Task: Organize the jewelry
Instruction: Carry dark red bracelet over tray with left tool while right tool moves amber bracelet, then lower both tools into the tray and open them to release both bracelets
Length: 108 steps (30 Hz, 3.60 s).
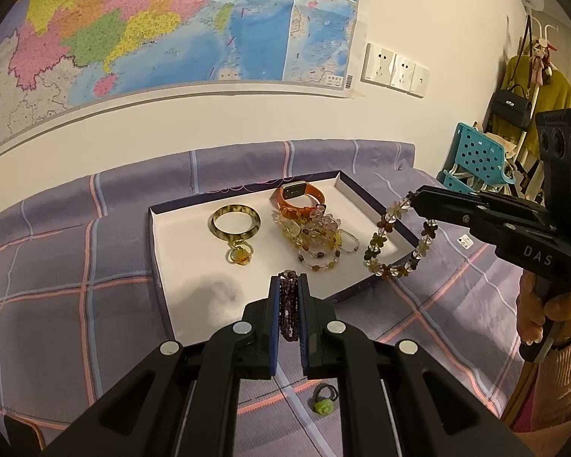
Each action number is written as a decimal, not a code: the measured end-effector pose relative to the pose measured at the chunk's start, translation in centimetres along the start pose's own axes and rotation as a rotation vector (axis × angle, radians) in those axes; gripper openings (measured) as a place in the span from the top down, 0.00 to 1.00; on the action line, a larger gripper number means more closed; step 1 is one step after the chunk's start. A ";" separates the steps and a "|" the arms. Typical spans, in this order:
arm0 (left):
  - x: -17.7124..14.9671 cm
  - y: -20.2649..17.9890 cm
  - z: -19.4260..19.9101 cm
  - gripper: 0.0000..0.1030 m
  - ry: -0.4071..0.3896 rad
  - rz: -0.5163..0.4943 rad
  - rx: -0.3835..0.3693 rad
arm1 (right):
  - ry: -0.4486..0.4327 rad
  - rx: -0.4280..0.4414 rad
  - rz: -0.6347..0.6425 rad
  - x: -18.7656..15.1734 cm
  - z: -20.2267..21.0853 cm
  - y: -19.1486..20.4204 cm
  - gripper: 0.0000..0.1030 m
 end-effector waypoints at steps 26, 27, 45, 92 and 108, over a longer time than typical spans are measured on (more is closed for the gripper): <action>0.6 1.2 -2.8 0.93 0.026 0.005 0.035 | 0.012 0.001 -0.033 0.4 -2.5 -1.4 0.90; 0.6 1.2 -2.9 0.93 0.028 0.006 0.034 | 0.013 0.000 -0.034 0.4 -2.6 -1.5 0.90; 0.3 1.4 -4.2 0.93 0.055 0.013 0.046 | 0.035 0.008 -0.046 -0.4 -3.9 -1.7 0.90; -0.4 2.5 -6.7 0.93 0.111 0.030 0.072 | 0.067 0.021 -0.081 -1.3 -5.9 -2.1 0.90; -1.1 3.4 -7.8 0.93 0.143 0.059 0.086 | 0.087 0.026 -0.105 -1.9 -7.0 -2.4 0.90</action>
Point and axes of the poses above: each gripper's, at about its wrist camera, not at the fingertips, and z roughly against the way its jaws point, y to its left, x to its top, the point moved 9 cm from there along -z, roughly the way its jaws point, and after that the axes turned 13 degrees about -y, right-handed, at the moved point
